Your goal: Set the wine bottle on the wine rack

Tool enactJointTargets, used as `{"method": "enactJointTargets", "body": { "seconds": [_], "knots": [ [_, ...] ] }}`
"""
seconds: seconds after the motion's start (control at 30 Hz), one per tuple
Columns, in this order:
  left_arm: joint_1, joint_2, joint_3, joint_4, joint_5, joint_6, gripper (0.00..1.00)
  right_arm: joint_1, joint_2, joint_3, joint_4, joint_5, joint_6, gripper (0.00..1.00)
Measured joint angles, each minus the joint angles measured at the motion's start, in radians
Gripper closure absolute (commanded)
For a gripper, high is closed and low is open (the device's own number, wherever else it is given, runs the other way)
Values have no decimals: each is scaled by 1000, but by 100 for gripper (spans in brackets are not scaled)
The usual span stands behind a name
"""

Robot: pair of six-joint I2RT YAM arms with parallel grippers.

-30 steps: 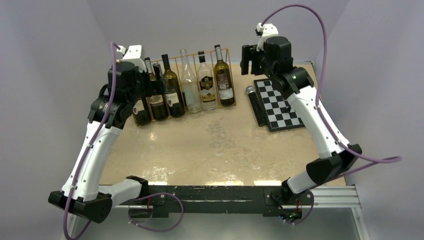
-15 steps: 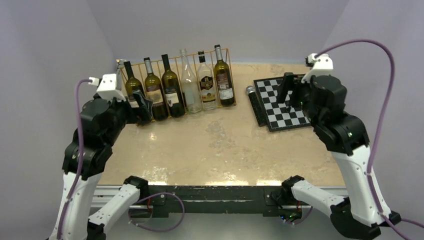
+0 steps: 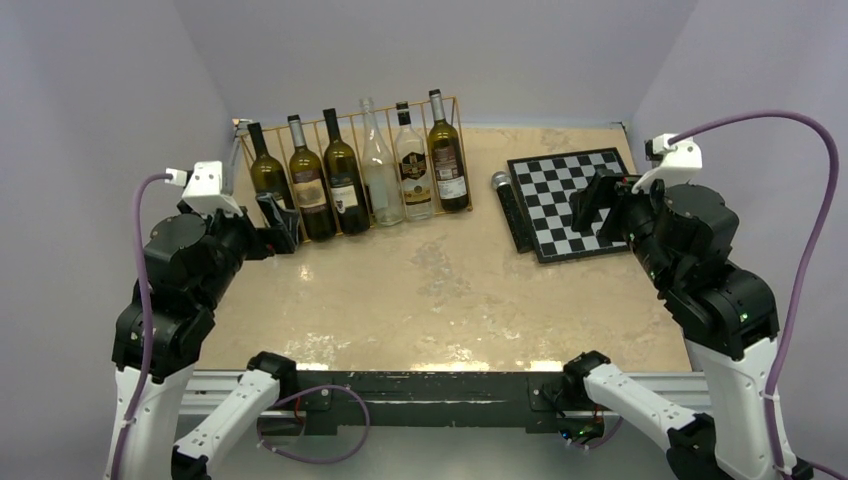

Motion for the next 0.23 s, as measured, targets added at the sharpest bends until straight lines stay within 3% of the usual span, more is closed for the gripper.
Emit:
{"method": "enactJointTargets", "body": {
  "seconds": [0.23],
  "knots": [
    [-10,7,0,0,0,0,1,0,-31,-35,-10,-23,33,16]
  ]
}}
